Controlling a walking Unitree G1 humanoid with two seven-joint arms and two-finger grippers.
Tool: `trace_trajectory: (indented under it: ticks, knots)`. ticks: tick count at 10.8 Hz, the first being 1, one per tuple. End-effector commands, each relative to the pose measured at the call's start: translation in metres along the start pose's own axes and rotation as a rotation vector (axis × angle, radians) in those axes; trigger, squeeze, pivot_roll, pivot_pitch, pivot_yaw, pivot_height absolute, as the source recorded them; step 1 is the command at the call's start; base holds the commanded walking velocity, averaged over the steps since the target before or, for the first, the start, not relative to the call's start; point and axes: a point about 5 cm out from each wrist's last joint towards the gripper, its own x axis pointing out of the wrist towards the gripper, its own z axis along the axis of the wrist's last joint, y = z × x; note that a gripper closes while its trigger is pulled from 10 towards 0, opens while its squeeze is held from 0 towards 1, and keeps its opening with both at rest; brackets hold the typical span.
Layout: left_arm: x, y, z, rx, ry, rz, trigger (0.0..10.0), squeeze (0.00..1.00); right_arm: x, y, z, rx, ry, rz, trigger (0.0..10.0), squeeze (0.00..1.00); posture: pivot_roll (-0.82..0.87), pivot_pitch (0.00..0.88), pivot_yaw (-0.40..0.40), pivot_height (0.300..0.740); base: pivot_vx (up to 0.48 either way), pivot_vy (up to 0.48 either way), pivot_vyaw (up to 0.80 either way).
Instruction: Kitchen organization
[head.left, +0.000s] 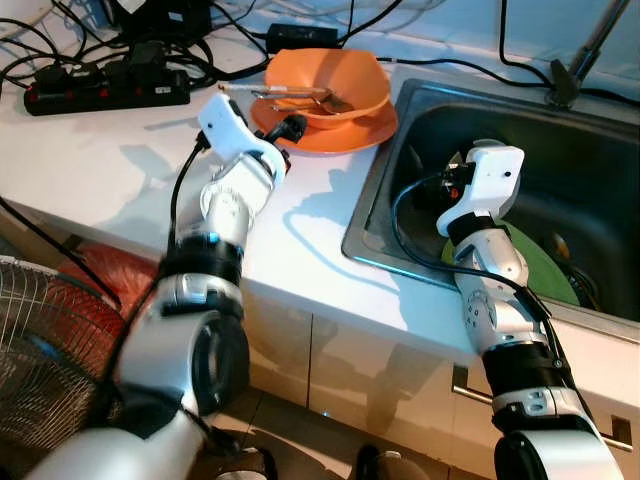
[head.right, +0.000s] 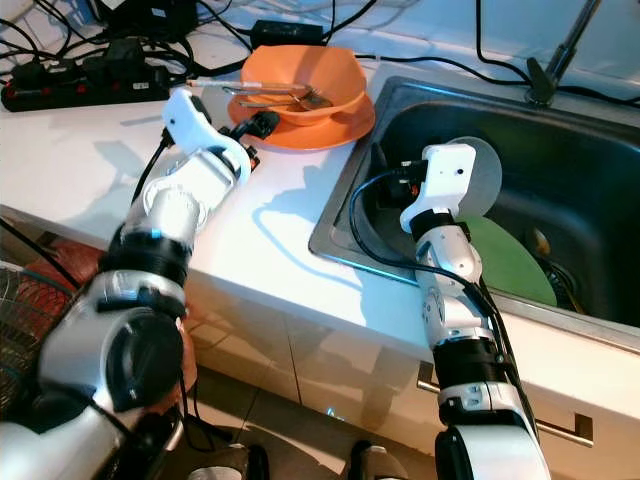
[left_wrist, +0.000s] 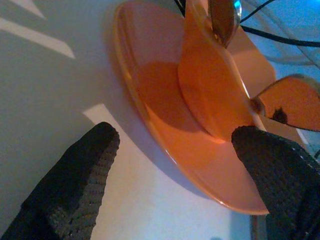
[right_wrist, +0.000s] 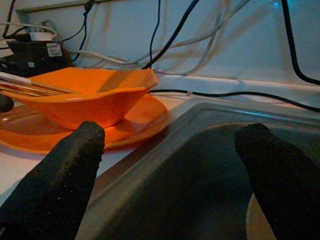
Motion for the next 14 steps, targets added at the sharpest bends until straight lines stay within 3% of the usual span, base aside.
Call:
trace_trajectory:
  ticks: [1,2,3,5,6,14]
  knots:
    - [0.0022,0.0007,-0.0053,0.013,0.029,0.006,10.0,0.00,-0.0024,-0.0012,-0.0006,-0.004,0.008,-0.005,10.0,0.00,0.00,0.164,0.020,0.740,0.000,0.000,0.00]
    - [0.0036,0.0005,-0.0061,0.021,0.033,0.002,2.2,0.00,-0.0034,-0.0014,-0.0010,-0.004,0.010,-0.007,10.0,0.00,0.00,0.169,0.022,0.740,0.000,0.000,0.00]
    - [0.0042,-0.0001,-0.0067,0.025,0.037,-0.002,0.0,0.00,-0.0043,-0.0016,-0.0013,-0.004,0.011,-0.009,10.0,0.00,0.00,0.171,0.023,0.740,0.000,0.000,0.00]
    - [0.0060,-0.0010,-0.0096,0.031,0.049,-0.009,2.2,0.00,-0.0058,-0.0019,-0.0015,0.006,0.017,-0.017,10.0,0.00,-0.01,0.180,0.022,0.740,0.000,0.000,0.00]
    - [0.0064,-0.0010,-0.0102,0.035,0.054,-0.008,10.0,0.00,-0.0053,-0.0014,-0.0008,0.005,0.016,-0.016,10.0,0.00,-0.01,0.180,0.022,0.740,0.000,0.000,0.00]
    - [0.0084,-0.0039,-0.0149,0.033,0.066,-0.020,10.0,0.00,-0.0074,-0.0010,-0.0006,-0.001,0.023,-0.013,10.0,0.00,-0.02,0.173,0.023,0.740,0.000,0.000,0.00]
